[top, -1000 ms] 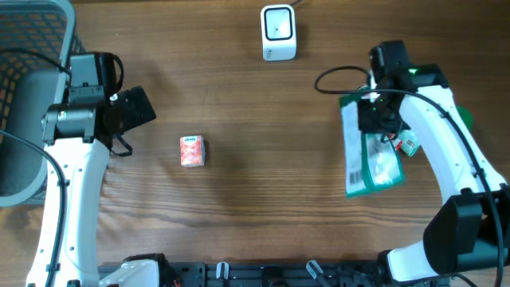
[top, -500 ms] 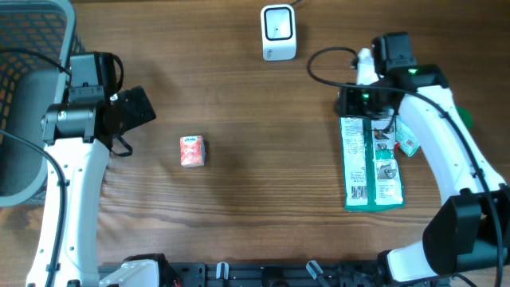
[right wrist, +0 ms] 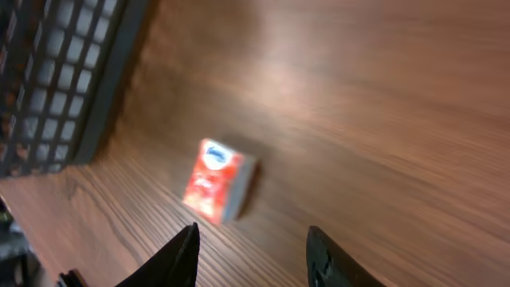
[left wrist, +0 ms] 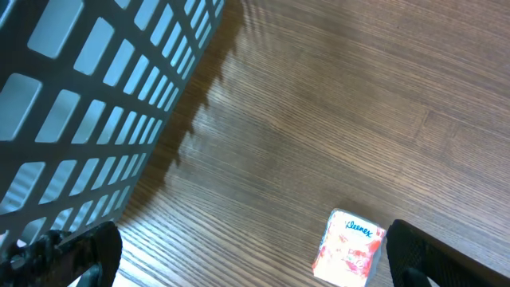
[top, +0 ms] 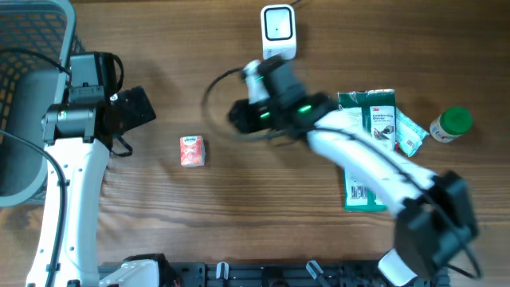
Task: Scan the item barcode
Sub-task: 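Reach the right gripper left to the red Kleenex pack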
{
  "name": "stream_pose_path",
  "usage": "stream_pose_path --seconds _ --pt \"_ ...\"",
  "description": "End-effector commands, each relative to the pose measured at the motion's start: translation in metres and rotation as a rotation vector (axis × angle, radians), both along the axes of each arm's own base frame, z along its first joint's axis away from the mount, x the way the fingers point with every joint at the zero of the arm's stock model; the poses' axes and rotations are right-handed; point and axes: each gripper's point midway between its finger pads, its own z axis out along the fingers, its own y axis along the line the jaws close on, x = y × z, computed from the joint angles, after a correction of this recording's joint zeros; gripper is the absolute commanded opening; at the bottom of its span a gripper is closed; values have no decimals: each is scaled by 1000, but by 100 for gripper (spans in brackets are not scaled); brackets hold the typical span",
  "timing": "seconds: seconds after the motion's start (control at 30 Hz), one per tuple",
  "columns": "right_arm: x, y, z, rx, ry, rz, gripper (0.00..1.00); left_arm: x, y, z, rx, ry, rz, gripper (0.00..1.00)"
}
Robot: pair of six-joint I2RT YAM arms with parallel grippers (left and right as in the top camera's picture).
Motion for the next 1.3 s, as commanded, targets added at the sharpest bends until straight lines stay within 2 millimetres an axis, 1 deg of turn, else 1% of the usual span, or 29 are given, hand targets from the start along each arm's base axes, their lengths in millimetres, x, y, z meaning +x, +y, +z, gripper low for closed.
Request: stream_pose_path --seconds 0.0,0.07,0.13,0.2,0.27,0.33,0.43,0.6,0.7,0.8,0.97,1.0,1.03,1.07,1.1,1.17,1.23,1.27 --pt "-15 34 -53 -69 12 10 43 1 4 9 12 -29 19 100" --pt "-20 49 -74 -88 -4 31 43 1 4 9 12 -29 19 100" --pt "-25 59 -88 -94 -4 50 42 1 4 9 12 -29 19 100" --pt "-29 65 -102 -99 2 63 42 1 4 9 12 -30 19 100" --pt "-30 66 -110 -105 11 63 41 1 4 9 12 -29 19 100" --pt "-31 66 -114 -103 29 44 40 1 4 9 12 -29 19 100" --pt "-31 66 -115 -98 45 26 37 1 4 9 12 -29 19 100" --pt "-28 71 -111 -70 42 7 36 1 4 9 12 -29 19 100" --pt "-28 71 -111 -61 63 -20 32 1 4 9 12 -30 19 100" --pt "-28 71 -118 -62 83 -40 32 1 4 9 12 -29 19 100" --pt "-30 69 -144 -87 117 -53 31 1 4 9 12 -29 19 100" --pt "-31 68 -150 -93 126 -52 30 1 4 9 12 -29 19 100" --pt "-32 67 -154 -99 133 -49 25 1 4 9 12 -29 19 100" --pt "-32 67 -154 -100 133 -49 17 1 4 9 12 -29 19 100" --pt "-32 68 -153 -98 130 -47 12 1 4 9 12 -29 19 100" --pt "-29 69 -145 -84 119 -49 7 1 4 9 12 -29 19 100" --pt "-21 65 -127 -59 109 -60 4 1 4 9 12 -29 19 100" --pt "-18 64 -109 -26 102 -30 4 1 4 9 12 -29 19 100"
